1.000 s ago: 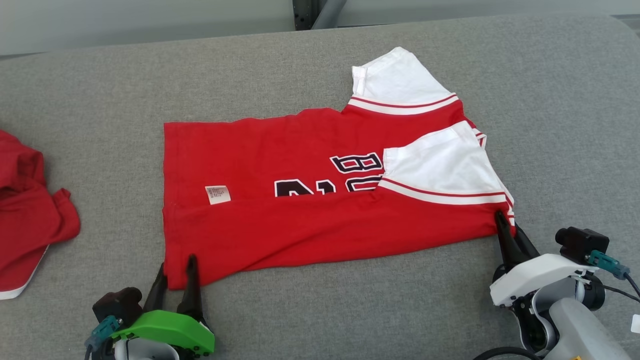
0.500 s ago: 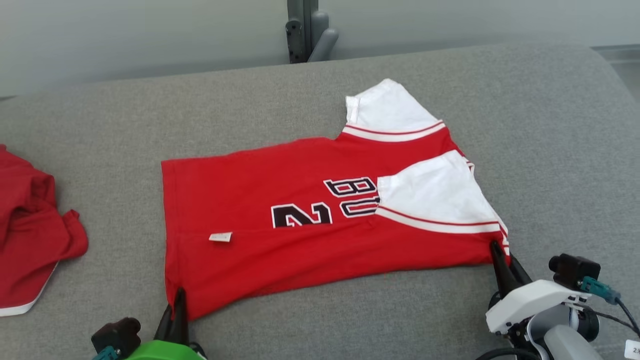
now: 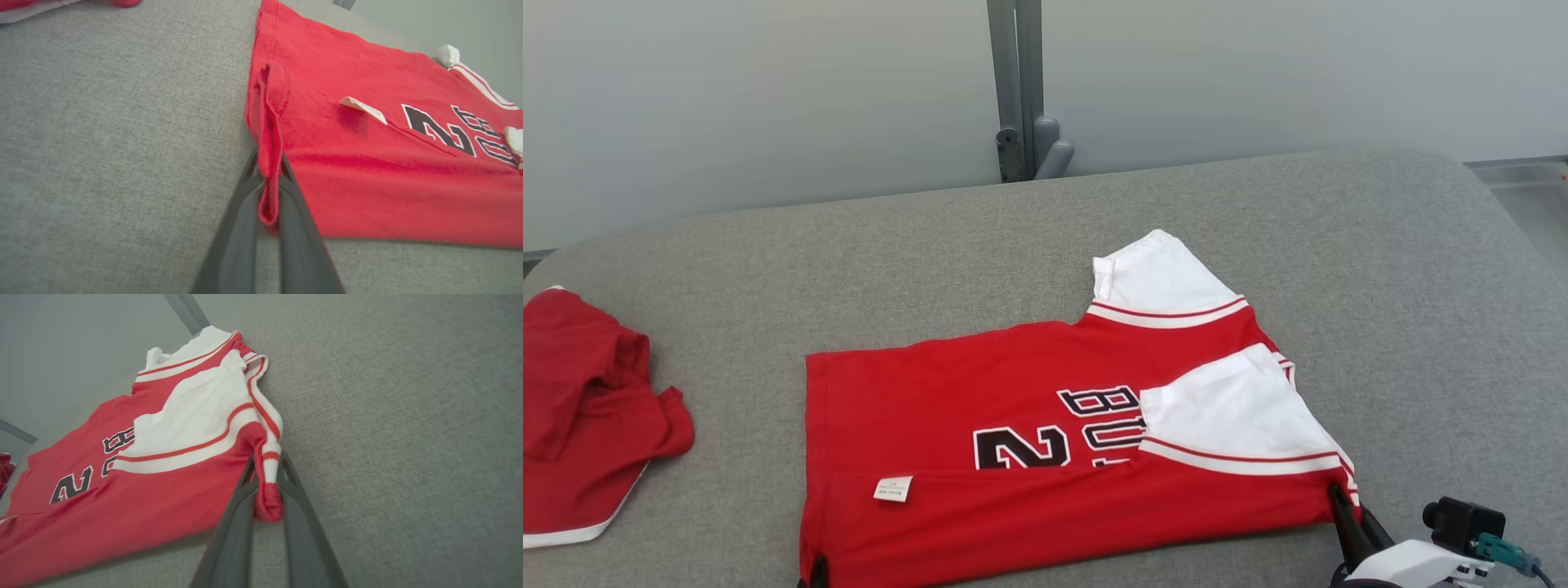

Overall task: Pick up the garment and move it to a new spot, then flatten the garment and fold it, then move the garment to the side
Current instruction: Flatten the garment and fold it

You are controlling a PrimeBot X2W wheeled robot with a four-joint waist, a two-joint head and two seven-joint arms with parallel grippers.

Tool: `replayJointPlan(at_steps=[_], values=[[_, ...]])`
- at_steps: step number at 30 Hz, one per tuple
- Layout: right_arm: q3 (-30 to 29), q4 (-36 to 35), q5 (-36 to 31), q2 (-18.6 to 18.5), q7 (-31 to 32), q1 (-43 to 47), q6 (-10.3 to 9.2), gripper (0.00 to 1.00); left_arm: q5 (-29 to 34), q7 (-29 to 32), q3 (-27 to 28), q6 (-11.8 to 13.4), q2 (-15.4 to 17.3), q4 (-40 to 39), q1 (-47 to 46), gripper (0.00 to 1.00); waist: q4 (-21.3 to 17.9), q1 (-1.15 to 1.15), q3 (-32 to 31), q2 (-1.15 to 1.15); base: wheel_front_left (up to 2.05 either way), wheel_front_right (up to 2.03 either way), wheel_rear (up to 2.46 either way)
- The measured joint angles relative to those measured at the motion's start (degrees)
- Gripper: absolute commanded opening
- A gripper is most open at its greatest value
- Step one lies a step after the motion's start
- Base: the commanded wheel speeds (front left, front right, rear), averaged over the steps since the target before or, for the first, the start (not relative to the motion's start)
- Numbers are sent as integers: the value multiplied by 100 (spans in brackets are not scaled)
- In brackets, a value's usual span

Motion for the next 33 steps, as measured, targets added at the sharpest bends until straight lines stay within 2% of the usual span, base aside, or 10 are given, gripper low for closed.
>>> replayJointPlan(at_steps=[3, 4, 5, 6, 9, 12, 18, 25, 33], values=[[-2, 12, 26, 2, 1, 128, 0, 0, -4, -1, -75, 0, -1, 77, 38, 0, 7, 0, -36, 0, 0, 0, 0], [-3, 40, 27, 8, 1, 138, 0, 0, -18, -1, -103, 0, 0, 100, 50, 9, 7, 0, -28, 0, 0, 0, 0], [-26, 65, 1, 14, 1, 138, 0, 30, -37, -1, -125, 0, -1, 105, 63, 80, 7, 0, -15, 0, 0, 0, 0], [-64, 81, -31, 22, 1, 135, 0, 100, -46, -1, -136, 0, -1, 104, 65, 100, 8, 0, -1, 0, 0, 0, 0], [-294, 121, -183, 57, 1, 109, -2, 100, -3, -1, -108, 0, -1, 20, 61, 100, 18, 0, 48, 0, 0, 0, 0], [-561, 68, -651, -10, 1, 22, -2, 100, 123, -1, -3, 0, 4, -212, 20, 100, 45, 0, 110, 0, 0, 0, 0], [-1007, -335, -1296, 98, 0, -323, -4, 100, 421, -1, 114, 1, 18, -531, -266, 100, 47, 0, 316, 0, 0, 0, 0], [-802, -479, -1650, 221, 0, -999, -4, 100, 422, -1, -42, 1, 221, -66, -1275, 100, 21, 0, 717, 0, 0, 0, 0], [-371, -389, -1712, 236, 0, -1881, -4, 100, 438, -1, -345, 1, 486, 745, -2467, 100, -35, 0, 1187, 0, 0, 0, 0]])
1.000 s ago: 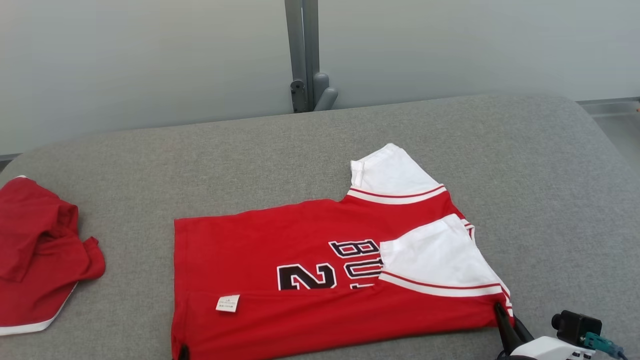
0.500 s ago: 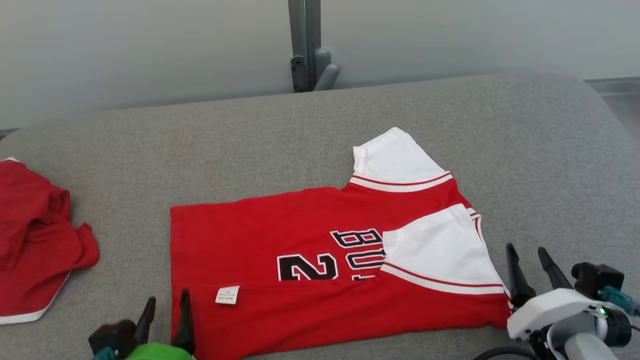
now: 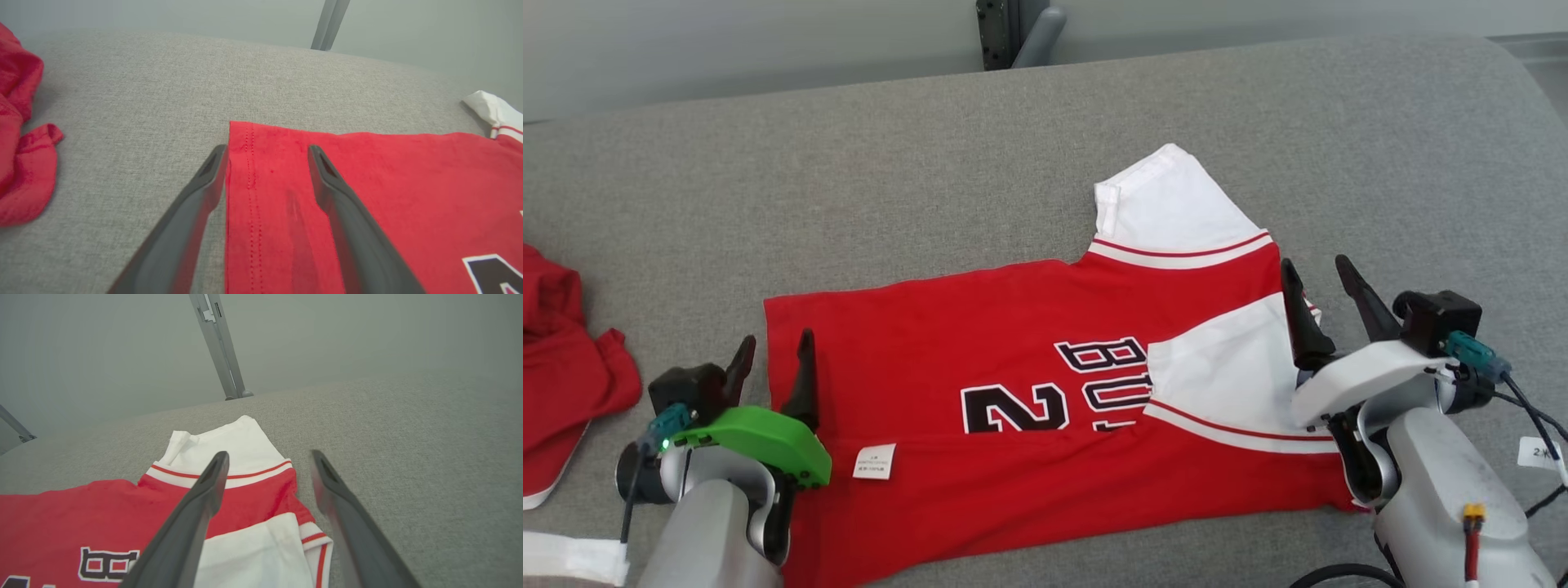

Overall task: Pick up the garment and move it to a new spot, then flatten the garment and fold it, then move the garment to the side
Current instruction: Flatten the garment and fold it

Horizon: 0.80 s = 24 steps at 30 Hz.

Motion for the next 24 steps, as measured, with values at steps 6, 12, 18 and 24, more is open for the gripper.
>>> replayJointPlan(at_steps=[6, 12, 18, 24], values=[[363, 113, 18, -21, 0, -493, 0, 100, 16, 0, -174, 0, 205, 603, -644, 100, -5, 1, 321, 0, 0, 0, 0], [709, 200, 133, -118, 0, -1012, 0, 100, 54, 1, -220, 0, 214, 1248, -1114, 100, 14, 1, 582, 0, 0, 0, 0], [990, 350, 235, -268, 0, -1482, 0, 100, 8, 0, -364, 0, 202, 1380, -1391, 47, 66, 1, 747, 0, 0, 0, 0], [1466, 698, 377, -423, 37, -2024, 1, 100, -8, -5, -476, 0, 92, 1369, -1498, 0, 189, 1, 869, 0, 0, 0, 0]])
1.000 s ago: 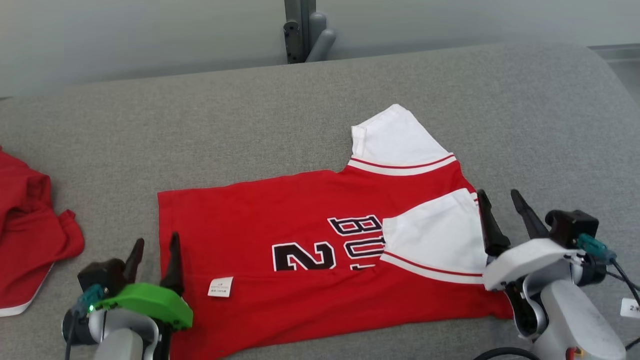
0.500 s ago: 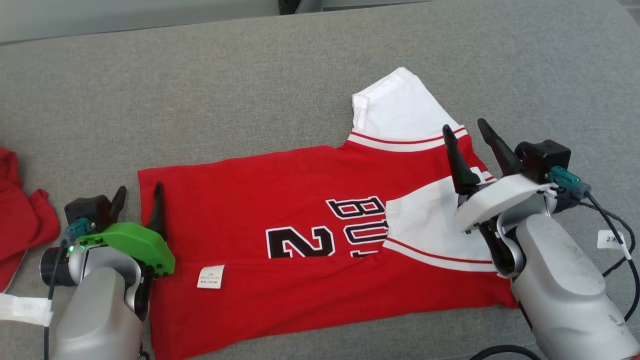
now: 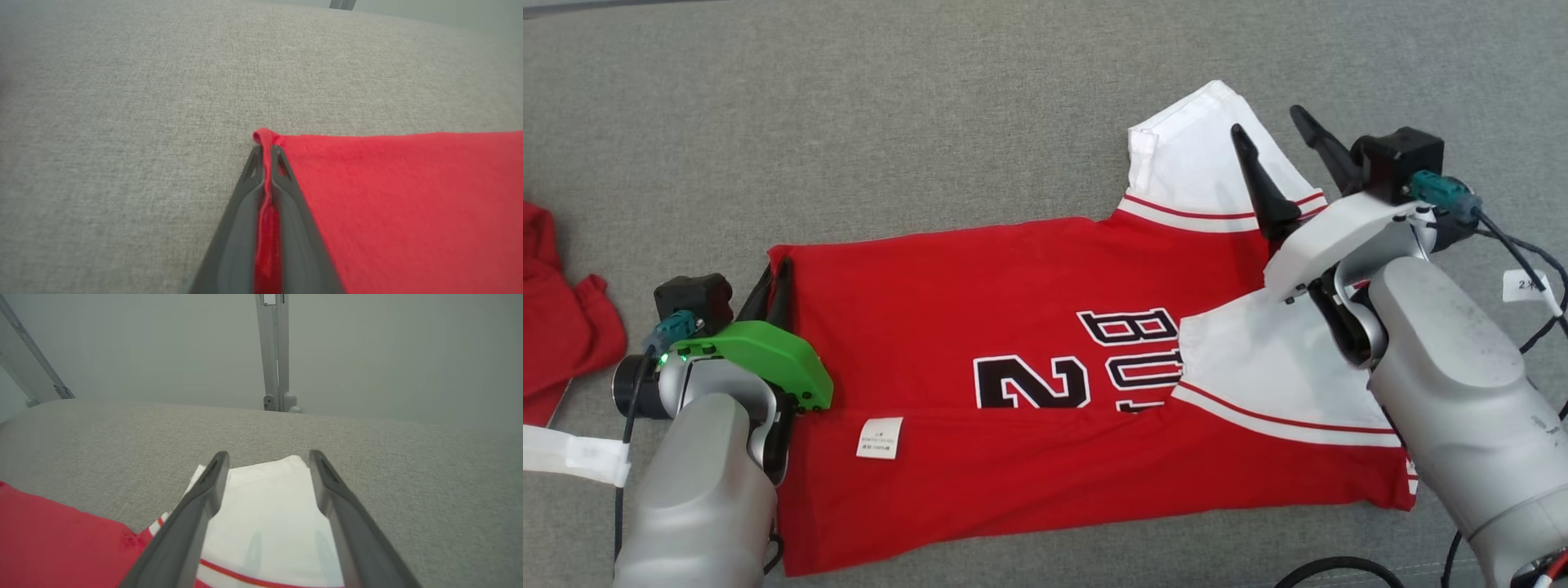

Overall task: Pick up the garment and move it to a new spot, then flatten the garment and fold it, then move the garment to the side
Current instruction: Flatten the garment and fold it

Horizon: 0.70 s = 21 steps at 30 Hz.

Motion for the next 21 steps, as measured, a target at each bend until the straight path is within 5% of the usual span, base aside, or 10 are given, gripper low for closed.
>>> replayJointPlan(at_steps=[21], values=[[199, 2808, -66, -246, 1528, -2081, 1, 100, -237, 5, -856, 0, -281, -711, -173, 0, 745, 0, 382, 0, 0, 0, 0]])
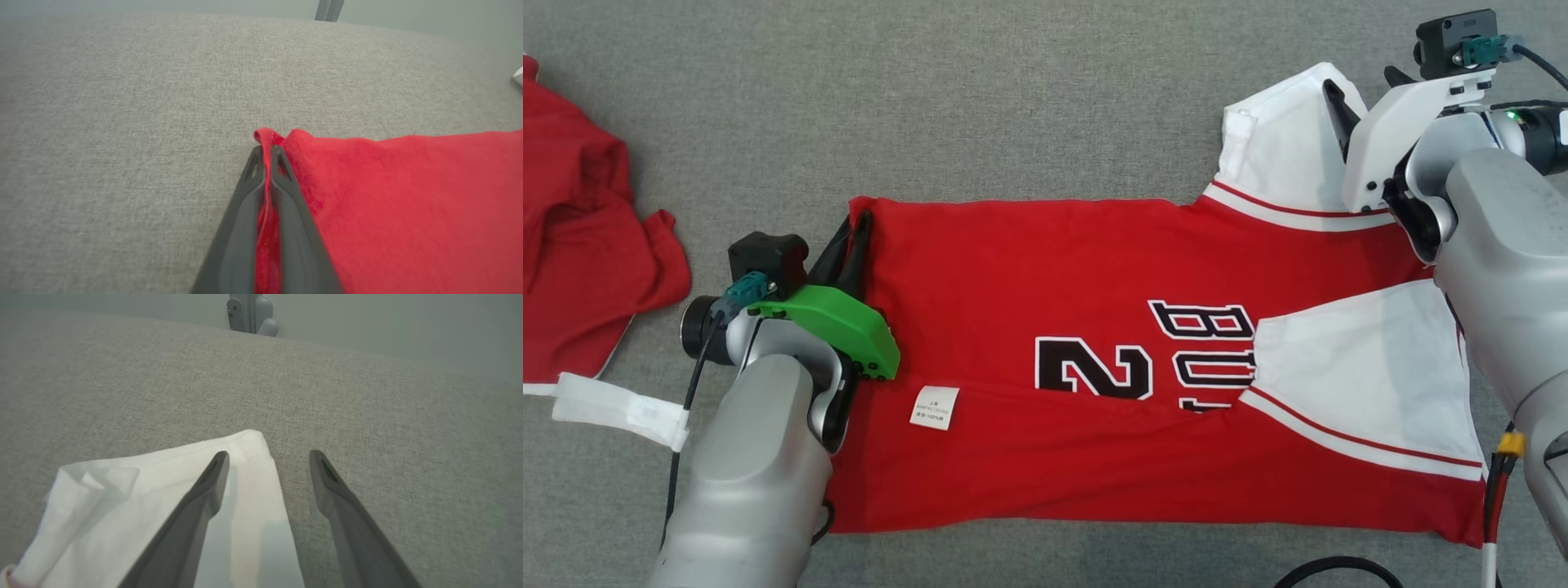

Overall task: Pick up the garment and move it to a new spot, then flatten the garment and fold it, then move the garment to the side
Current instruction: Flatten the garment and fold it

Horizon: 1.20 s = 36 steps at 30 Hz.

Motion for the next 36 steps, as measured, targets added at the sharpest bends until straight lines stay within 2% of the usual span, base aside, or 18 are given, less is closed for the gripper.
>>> replayJointPlan(at_steps=[7, 8, 10, 11, 12, 16, 24, 29, 36], values=[[13, 369, -16, 3, -35, -247, 0, 100, -180, 0, -98, 0, -75, -102, -48, 0, 151, 0, 139, 0, 0, 0, 0], [31, 408, -16, 3, -7, -261, 0, 93, -201, 0, -107, 0, -82, -109, -48, 0, 164, 0, 153, 0, 0, 0, 0], [52, 478, 3, 18, 42, -262, 0, 36, -218, 0, -125, 0, -91, -109, -48, 0, 181, 0, 178, 0, 0, 0, 0], [62, 488, 8, 19, 43, -265, 1, 20, -232, 0, -138, 0, -91, -109, -48, 0, 184, 0, 187, 0, 0, 0, 0], [66, 500, 13, 19, 38, -272, 1, 0, -233, 0, -147, 0, -92, -109, -48, 0, 183, 0, 190, 0, 0, 0, 0], [100, 561, 57, -10, 30, -275, 1, 0, -250, 0, -175, 0, -89, -109, -48, 0, 164, 0, 183, 0, 0, 0, 0], [233, 417, 245, 91, -495, -201, 0, 0, -275, 0, -75, 0, -34, -132, 31, 0, 63, 0, 33, 0, 0, 0, 0], [436, 142, 498, 132, -792, 141, 0, 0, -275, 0, 1, 0, 52, -175, 244, 0, -35, 0, -233, 0, 0, 0, 0], [765, -505, 1178, -56, -1107, 802, 0, 0, -309, 0, 101, 0, 197, -282, 661, 0, -252, 0, -782, 0, 0, 0, 0]])
